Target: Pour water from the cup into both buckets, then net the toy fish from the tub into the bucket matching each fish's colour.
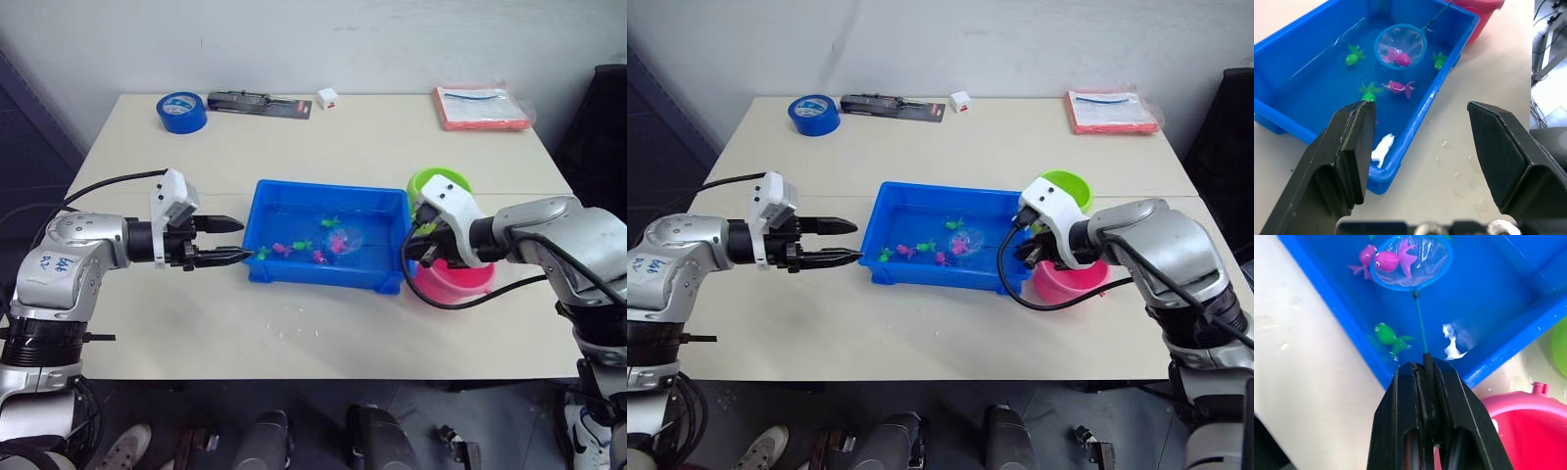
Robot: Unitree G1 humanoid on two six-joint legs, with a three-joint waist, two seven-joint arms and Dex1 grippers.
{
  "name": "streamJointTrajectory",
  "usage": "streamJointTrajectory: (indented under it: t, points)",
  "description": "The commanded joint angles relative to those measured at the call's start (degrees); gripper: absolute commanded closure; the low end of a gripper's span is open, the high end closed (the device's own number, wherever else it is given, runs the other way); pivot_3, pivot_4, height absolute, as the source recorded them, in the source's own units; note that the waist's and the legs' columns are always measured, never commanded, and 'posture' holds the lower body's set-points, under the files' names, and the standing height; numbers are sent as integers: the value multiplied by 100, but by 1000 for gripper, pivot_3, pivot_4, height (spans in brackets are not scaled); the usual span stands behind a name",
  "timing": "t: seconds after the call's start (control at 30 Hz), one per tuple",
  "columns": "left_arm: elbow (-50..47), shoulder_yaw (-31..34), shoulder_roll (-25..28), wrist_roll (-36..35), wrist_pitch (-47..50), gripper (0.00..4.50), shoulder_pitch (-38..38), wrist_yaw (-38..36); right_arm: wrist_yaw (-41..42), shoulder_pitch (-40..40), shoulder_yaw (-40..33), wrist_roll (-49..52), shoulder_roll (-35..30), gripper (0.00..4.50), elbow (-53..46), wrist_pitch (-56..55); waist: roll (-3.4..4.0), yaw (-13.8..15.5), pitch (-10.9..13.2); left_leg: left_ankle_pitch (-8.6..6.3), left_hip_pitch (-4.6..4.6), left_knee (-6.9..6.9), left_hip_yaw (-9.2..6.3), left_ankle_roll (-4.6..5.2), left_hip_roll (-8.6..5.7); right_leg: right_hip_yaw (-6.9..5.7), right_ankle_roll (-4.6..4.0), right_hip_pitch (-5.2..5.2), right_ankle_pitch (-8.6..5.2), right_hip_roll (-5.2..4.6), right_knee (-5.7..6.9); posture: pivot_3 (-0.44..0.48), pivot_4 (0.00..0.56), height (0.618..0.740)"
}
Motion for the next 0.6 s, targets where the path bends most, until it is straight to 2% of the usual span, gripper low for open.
streamJointTrajectory:
  t: [0.03, 0.43, 0.53, 0.6]
  points:
    - [73, -17, -2, 24, -181, 1237, -176, -123, -59, 58, -521, 281, -184, 3702, -461, 146, 0, 4, 0, 0, 0, 0, -1, 0, 0, 0, 0, 1, 0, 0, 0, 0, 150, 737]
    - [430, -258, -95, 132, -461, 1237, -488, -357, -415, 576, -1168, 818, -102, 3702, -915, 153, 0, 5, 0, 0, 0, -2, 0, 0, 0, -1, 0, 0, 0, 0, 0, 0, 150, 737]
    - [476, -302, -171, 151, -521, 1237, -548, -395, -575, 932, -1567, 892, 20, 3702, -1062, -23, 0, 23, 0, 0, 0, -2, 0, 0, -1, 0, 0, 1, 0, -1, -1, 0, 150, 737]
    - [605, -418, -311, 188, -656, 1237, -712, -497, -440, 1508, -2286, 1061, -20, 3702, -1446, -312, 0, 58, 0, 0, -1, -2, 2, 0, -1, 1, 0, 0, 0, 0, -1, 0, 150, 737]
